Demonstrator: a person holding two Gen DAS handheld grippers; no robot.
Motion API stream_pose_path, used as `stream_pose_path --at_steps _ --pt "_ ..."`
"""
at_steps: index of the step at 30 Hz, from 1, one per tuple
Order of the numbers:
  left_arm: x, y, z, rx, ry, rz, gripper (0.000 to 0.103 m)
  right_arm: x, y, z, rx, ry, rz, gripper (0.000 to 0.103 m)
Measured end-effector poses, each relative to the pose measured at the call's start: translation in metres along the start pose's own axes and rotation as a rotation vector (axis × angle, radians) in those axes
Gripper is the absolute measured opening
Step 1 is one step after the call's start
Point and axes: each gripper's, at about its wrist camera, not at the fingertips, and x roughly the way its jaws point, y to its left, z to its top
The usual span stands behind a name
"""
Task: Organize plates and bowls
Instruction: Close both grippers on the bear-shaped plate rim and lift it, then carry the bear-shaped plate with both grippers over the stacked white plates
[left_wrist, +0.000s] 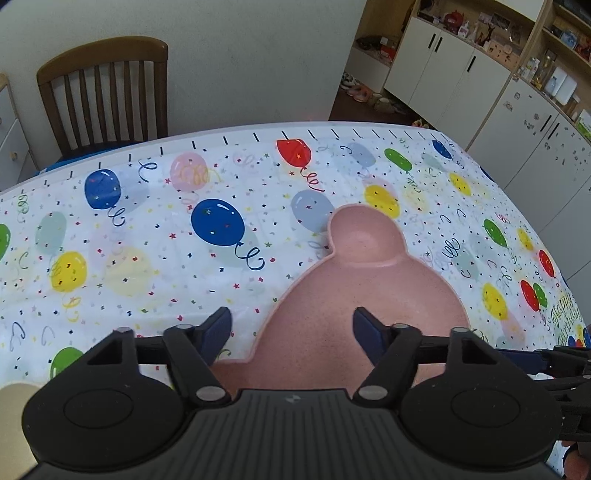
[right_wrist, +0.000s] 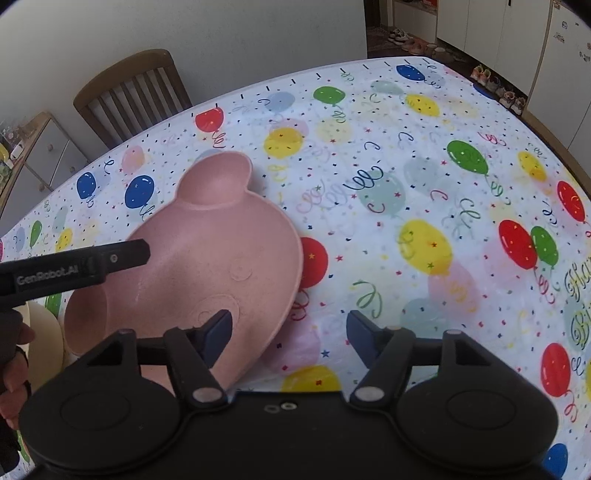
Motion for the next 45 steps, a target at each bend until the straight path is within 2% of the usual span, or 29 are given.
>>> stream_pose_path --at_steps 4,9,12,14,16,28,36,45 --pt "0.006 -0.002 0.002 0.01 0.016 -0.019 0.05 0.003 -0.002 0.001 0.033 0.026 0.03 0.053" --pt "0.012 -0.002 0.006 0.033 0.04 0.02 0.034 0.005 -0.003 0.001 0.06 0.049 0.06 0.04" --pt "0.015 -0.003 0.007 0.061 0.056 0.042 0.027 0.01 -0.002 -0.002 0.073 0.078 0.067 0.029" --pt "0.015 -0.005 0.007 0.096 0.061 0.062 0.022 0.013 -0.002 -0.004 0.088 0.092 0.079 0.016" --pt "0.015 -0.005 0.008 0.101 0.067 0.069 0.018 0.013 -0.001 -0.004 0.099 0.087 0.09 0.012" --pt "-0.008 -0.016 0.012 0.084 0.051 0.045 0.015 -0.012 -0.004 -0.003 0.06 0.039 0.071 0.012" --pt "-0.046 -0.041 0.01 0.117 0.031 -0.001 0.015 -0.056 -0.018 -0.008 0.039 0.008 0.092 0.012" --pt "-0.101 -0.075 -0.01 0.163 0.013 -0.044 0.015 -0.115 -0.032 -0.034 0.036 -0.028 0.097 0.012"
